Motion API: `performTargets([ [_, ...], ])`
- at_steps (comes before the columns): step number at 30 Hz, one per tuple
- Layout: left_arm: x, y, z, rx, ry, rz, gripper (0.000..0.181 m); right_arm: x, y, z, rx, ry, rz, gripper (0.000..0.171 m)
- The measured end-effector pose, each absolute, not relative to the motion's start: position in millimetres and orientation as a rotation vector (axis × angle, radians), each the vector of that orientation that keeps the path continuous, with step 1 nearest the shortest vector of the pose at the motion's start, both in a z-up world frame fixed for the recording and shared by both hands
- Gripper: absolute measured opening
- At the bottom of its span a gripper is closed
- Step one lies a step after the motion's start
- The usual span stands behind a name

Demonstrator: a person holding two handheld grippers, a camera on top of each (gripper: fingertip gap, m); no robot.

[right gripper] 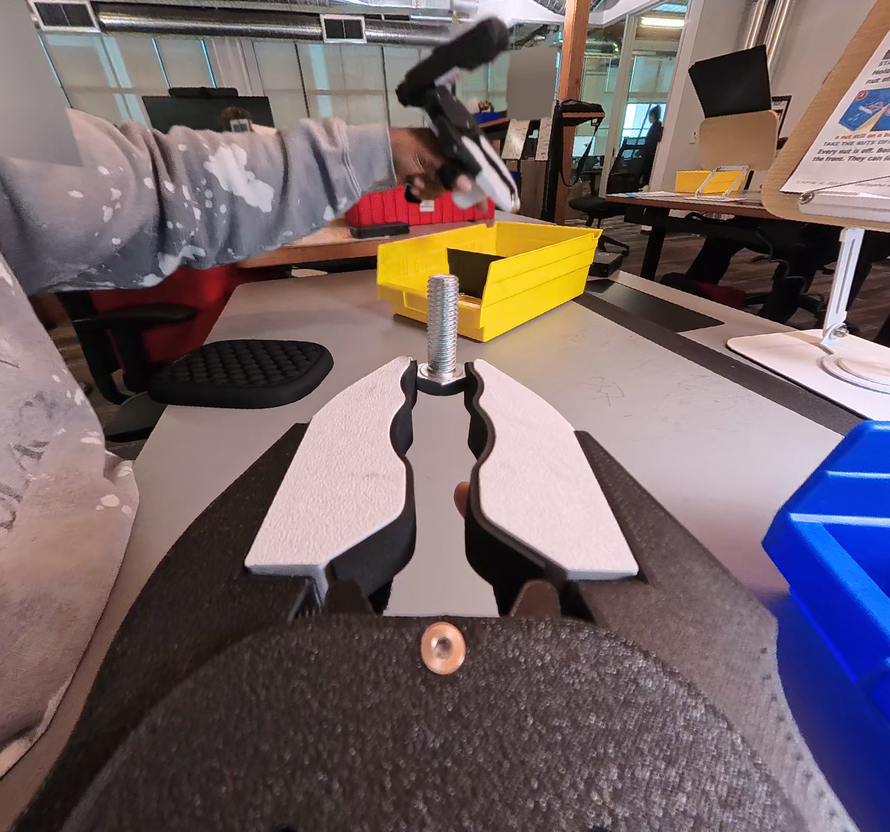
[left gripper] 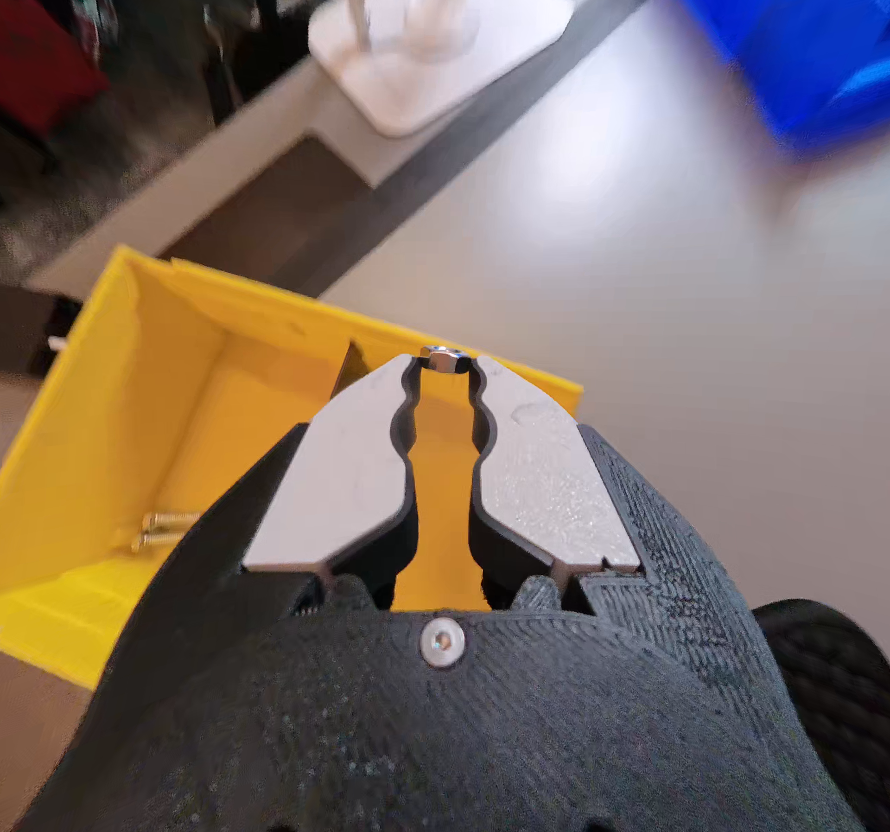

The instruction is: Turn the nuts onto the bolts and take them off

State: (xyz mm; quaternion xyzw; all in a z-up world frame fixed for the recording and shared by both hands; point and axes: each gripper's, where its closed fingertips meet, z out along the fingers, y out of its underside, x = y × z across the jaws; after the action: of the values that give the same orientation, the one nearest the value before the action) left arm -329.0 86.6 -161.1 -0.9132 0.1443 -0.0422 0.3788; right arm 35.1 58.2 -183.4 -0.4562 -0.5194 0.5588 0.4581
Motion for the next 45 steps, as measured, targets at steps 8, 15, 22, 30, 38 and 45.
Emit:
performTargets([
  [8,-212,70,-77,-1.728,0.452,-0.572,0.020,34,57,-181,-1.125,-1.254,1.401,0.019],
  [15,-92,53,-78,-1.286,0.529,-0.966,0.019,19,56,-173,-1.129,-1.148,1.454,0.019],
  [22,-23,43,-86,-1.189,0.676,-1.142,0.020,-6,51,-138,-1.021,-1.152,1.432,0.018],
  [30,-7,36,-99,-1.166,0.633,-1.169,0.020,-28,32,-149,-1.032,-1.239,1.423,0.019],
  [38,0,39,-110,-1.225,0.691,-1.068,0.019,-26,31,-158,-1.068,-1.230,1.418,0.019],
  [45,4,43,-123,-1.265,0.708,-1.031,0.019,-25,35,-160,-1.076,-1.217,1.406,0.018],
])
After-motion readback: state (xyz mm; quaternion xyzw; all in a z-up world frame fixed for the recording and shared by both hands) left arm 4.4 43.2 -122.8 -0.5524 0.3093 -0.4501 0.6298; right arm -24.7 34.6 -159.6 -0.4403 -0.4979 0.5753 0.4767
